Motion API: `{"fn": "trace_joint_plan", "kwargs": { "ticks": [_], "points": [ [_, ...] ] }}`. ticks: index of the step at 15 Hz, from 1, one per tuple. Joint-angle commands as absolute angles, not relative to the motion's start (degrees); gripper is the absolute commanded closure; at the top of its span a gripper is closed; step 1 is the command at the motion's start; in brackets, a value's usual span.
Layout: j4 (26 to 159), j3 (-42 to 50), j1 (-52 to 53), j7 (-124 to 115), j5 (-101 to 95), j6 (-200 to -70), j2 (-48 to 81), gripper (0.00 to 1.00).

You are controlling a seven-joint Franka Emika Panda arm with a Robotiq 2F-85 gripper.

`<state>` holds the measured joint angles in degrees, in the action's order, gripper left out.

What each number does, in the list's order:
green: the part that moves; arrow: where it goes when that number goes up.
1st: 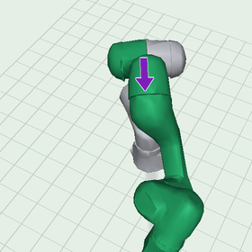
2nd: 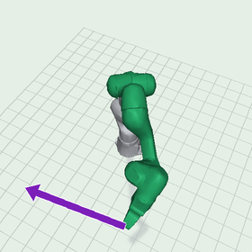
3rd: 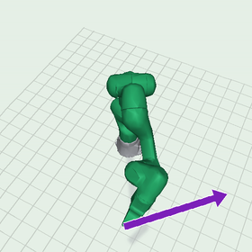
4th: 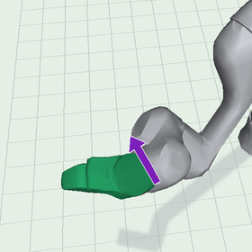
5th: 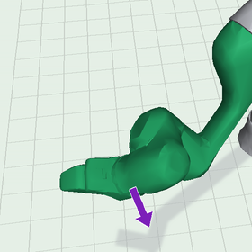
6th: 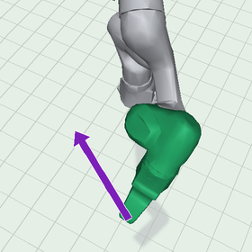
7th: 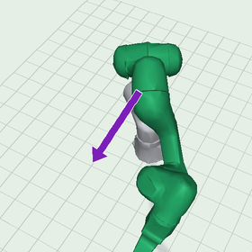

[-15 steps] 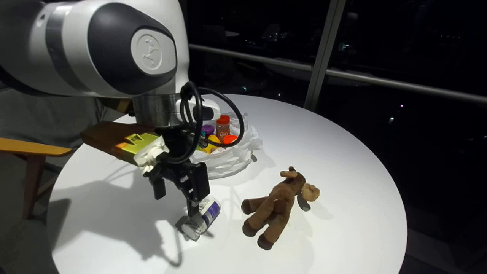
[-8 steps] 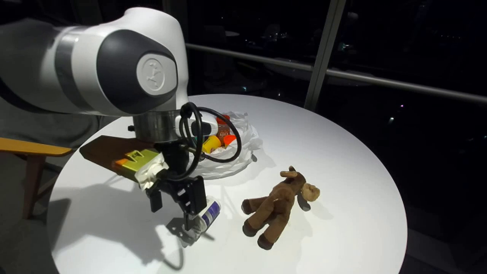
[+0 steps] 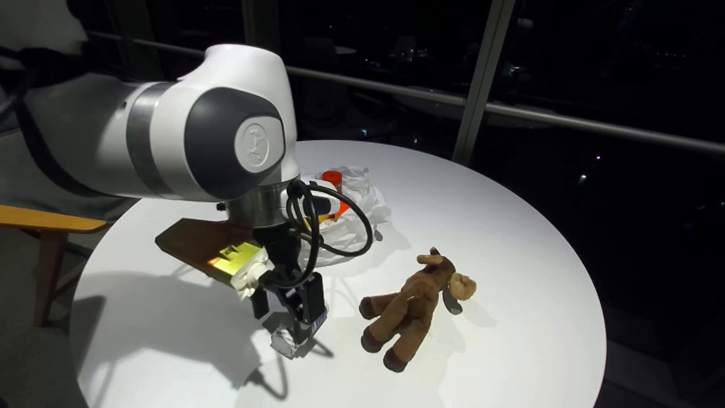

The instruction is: Put the objects on the table into the plastic bag.

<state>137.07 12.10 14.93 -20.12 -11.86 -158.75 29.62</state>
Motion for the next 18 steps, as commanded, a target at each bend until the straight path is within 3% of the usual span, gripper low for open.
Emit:
{"fn": "trace_joint_plan", "kwargs": {
  "ticks": [1, 5, 9, 13, 18],
  "points": [
    [135.27, 14.18, 16.1, -22.01, -12.93, -160.67, 31.52, 0.44],
    [135.89, 14.66, 15.9, -21.99, -12.06, -159.5, 29.74, 0.74],
    [137.69, 14.55, 16.93, -22.96, -12.0, -155.19, 20.76, 0.74],
    [135.09, 7.57, 14.04, -22.1, -7.23, -148.95, 13.45, 0.74],
    [126.48, -1.31, 10.79, -19.89, 5.62, -148.2, 18.04, 0.74]
  ]
}}
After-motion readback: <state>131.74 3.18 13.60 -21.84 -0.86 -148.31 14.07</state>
